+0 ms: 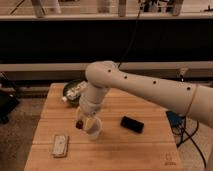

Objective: Place the pepper in the ceramic cup

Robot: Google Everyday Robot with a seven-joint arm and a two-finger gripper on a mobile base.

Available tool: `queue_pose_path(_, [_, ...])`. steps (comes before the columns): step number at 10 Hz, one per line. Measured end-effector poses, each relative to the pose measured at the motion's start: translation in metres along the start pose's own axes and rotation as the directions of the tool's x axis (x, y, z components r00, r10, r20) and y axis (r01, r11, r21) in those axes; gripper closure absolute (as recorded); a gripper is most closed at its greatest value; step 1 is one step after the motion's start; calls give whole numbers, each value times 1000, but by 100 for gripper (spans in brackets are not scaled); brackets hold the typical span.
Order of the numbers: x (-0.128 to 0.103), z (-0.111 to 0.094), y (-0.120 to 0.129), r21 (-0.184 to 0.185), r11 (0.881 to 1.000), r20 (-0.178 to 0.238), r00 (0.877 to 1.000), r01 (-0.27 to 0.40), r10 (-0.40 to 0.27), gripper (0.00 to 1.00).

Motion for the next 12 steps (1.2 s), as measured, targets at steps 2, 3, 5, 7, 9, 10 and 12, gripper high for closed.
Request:
queue_pose_path(2, [5, 4, -2, -1, 1000, -5, 1000, -2, 2, 92])
queue_pose_path(3, [8, 5, -2, 0, 1000, -6, 1000, -3, 3, 83])
queue_pose_path(5, [14, 8, -2, 0, 1000, -5, 1000, -9, 9, 61])
queue_pose_path(7, [23, 12, -2, 1, 1000, 2, 1000, -21, 21, 39])
queue_pose_path(9, [32, 15, -2, 3, 999, 5, 999, -32, 32, 23])
queue_pose_path(10, [38, 16, -2, 5, 999, 6, 999, -39, 39, 20])
queue_pose_path(12, [46, 17, -3, 9, 999, 7, 999, -48, 48, 20])
